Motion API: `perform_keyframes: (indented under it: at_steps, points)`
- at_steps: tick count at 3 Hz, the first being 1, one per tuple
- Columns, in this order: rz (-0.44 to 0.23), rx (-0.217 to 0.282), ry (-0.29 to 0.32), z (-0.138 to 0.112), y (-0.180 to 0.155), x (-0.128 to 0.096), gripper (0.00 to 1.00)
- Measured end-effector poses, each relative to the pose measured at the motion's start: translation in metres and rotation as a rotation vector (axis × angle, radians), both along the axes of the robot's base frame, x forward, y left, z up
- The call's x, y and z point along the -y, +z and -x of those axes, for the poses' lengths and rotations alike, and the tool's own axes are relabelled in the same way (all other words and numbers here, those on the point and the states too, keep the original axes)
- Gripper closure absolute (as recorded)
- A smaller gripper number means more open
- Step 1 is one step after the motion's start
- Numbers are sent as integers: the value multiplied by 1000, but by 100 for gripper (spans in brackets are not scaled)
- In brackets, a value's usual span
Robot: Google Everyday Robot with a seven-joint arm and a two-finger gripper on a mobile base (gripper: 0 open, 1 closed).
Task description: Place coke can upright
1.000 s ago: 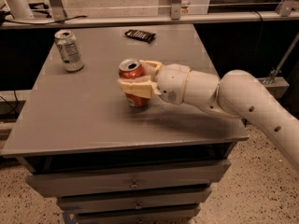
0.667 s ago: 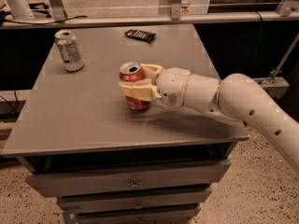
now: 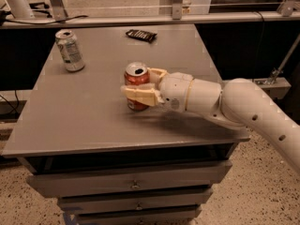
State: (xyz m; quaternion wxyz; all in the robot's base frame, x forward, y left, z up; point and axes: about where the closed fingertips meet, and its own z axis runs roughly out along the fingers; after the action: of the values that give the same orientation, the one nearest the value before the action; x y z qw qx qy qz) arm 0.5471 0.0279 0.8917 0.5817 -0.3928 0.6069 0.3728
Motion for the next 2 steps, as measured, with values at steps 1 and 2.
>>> perform_keyframes:
  at_steps: [1, 2]
  points:
    - [30, -25, -25, 6, -10, 19, 0]
    - [95, -49, -77, 14, -20, 64, 0]
